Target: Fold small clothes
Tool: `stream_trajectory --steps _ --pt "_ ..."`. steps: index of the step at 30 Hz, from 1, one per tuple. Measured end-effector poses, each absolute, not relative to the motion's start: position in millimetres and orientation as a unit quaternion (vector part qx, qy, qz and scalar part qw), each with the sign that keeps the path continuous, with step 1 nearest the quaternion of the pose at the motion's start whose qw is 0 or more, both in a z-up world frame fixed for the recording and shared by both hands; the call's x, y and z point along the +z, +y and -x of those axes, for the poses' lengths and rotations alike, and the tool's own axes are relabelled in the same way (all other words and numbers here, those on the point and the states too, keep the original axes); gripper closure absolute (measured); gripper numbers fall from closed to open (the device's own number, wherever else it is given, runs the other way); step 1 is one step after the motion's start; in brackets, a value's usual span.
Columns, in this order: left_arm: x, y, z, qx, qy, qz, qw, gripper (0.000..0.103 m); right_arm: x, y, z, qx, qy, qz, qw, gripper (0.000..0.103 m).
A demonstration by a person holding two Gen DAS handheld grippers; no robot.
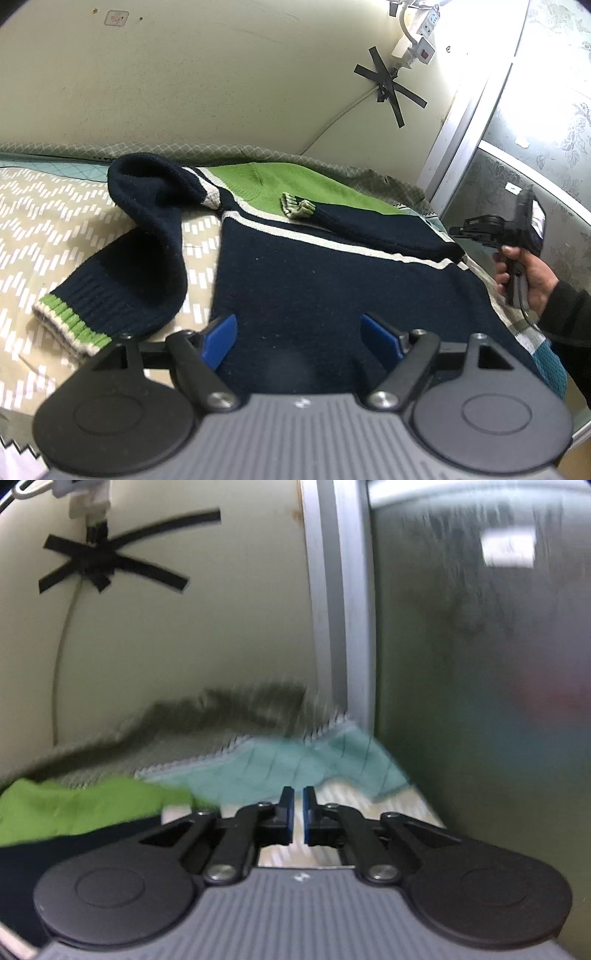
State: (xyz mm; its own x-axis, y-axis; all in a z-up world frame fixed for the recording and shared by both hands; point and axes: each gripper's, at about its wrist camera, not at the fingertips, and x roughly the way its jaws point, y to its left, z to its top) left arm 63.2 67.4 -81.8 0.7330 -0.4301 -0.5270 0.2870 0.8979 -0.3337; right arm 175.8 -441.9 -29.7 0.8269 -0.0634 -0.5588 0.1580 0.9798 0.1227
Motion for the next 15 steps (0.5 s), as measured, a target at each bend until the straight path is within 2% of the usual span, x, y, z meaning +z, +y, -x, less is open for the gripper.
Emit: stream_trajectory --steps 1,2,4,5,10,15 --pt "-81.9 67.5 -62.9 -0.194 0.31 0.115 0.924 0.026 -26.4 -441.2 -165.5 -0.048 0.278 -0.09 0.955 0.102" --pt "-81.8 67.5 -63.1 -0.194 0.309 0.116 0.924 0.026 -21.5 -436.2 -154.6 -0.028 0.267 -0.097 0.958 0.081" --pt "-81.7 67.3 -63.2 -0.194 0.309 0.116 0.924 0.026 -11.6 -422.8 -139.4 0.005 0.26 -0.101 0.96 0.048" --pt "-81.7 67.3 -63.1 -0.194 0.309 0.116 0.924 0.026 -7.6 -414.4 -131.2 0.028 0.256 -0.1 0.961 0.041" --pt "-76.0 77.9 -56.8 -0.196 0.293 0.135 0.926 0.026 8.6 -337.3 -112.9 0.146 0.264 -0.073 0.951 0.047" --pt "-44.8 134.3 -31.4 -0.125 0.207 0.144 0.96 0.024 5.4 -214.3 -93.6 0.305 0.265 0.044 0.914 0.054"
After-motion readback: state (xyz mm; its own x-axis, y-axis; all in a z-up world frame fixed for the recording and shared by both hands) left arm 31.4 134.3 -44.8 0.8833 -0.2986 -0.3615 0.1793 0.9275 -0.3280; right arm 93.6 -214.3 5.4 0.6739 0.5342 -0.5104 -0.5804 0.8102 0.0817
